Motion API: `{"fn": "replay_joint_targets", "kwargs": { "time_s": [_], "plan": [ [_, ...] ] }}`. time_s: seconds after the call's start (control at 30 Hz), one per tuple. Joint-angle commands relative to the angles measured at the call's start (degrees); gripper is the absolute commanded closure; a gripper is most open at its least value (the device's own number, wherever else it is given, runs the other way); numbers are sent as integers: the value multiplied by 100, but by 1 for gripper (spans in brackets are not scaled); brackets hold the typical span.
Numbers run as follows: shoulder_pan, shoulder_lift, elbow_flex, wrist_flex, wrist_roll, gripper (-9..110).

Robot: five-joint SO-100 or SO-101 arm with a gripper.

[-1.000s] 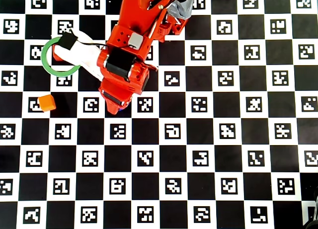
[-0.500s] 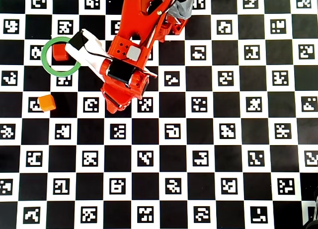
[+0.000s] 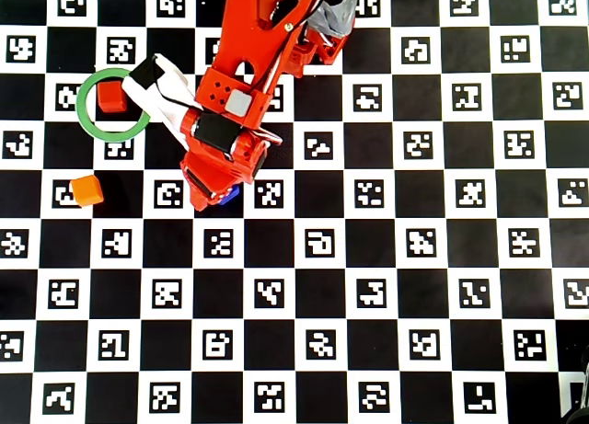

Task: Grab the red cube then put it in the green circle then put the blue cube on top and finally the orange cube on top

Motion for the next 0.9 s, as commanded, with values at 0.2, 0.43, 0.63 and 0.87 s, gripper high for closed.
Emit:
{"fn": "replay_joint_targets", "kwargs": {
  "time_s": [0.2, 0.43, 0.63, 0.87],
  "plan": [
    [79, -220, 88, -378, -9, 70],
    [44, -404, 158, -606, 18, 71],
    [44, -422, 158, -642, 9, 75],
    [44, -431, 158, -659, -26, 84]
  ]
}}
